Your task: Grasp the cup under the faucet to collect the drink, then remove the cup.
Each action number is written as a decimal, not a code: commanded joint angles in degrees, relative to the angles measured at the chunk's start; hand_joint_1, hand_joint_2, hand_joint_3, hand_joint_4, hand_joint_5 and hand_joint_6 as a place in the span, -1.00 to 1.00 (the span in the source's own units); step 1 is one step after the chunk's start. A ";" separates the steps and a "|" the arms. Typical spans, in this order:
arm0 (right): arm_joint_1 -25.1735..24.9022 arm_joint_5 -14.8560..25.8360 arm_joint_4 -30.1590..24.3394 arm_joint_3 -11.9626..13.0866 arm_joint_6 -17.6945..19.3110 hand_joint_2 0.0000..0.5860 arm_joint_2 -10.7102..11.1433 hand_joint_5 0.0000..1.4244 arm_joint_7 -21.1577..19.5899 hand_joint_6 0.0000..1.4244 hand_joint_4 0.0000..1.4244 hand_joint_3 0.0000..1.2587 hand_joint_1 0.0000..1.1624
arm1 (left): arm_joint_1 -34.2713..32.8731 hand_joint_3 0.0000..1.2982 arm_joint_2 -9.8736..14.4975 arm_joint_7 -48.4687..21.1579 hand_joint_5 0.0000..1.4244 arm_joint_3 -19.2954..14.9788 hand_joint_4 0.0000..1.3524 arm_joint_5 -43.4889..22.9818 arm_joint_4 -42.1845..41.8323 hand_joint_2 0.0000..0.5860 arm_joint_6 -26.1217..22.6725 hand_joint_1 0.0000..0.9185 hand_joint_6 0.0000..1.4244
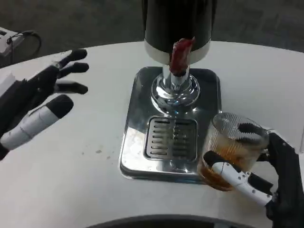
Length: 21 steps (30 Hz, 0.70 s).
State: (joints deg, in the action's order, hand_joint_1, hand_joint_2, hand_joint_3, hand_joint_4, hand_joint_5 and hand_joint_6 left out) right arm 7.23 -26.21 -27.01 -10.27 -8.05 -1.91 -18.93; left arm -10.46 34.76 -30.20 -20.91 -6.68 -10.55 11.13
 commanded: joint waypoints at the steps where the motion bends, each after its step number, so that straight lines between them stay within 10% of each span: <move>1: 2.91 -1.05 -5.67 -1.15 2.88 -0.25 0.57 0.32 1.52 -0.49 0.18 0.15 0.49 | 4.31 -0.79 -0.42 0.97 -0.57 -0.37 -0.78 0.33 -1.75 -0.91 2.25 -1.00 -0.70; 21: 3.73 -0.38 -11.77 0.18 4.96 -0.35 3.39 0.34 9.57 -0.46 0.23 0.16 0.57 | 14.70 -0.84 -0.37 3.45 -0.75 6.03 -0.91 13.34 -8.09 -0.79 6.26 -1.00 -0.79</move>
State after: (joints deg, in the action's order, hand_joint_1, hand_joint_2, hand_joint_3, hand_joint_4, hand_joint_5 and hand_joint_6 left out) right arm 12.14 -27.31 -36.68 -9.94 -6.37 1.14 -9.91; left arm 2.77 33.58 -27.37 -15.38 5.07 -17.25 16.22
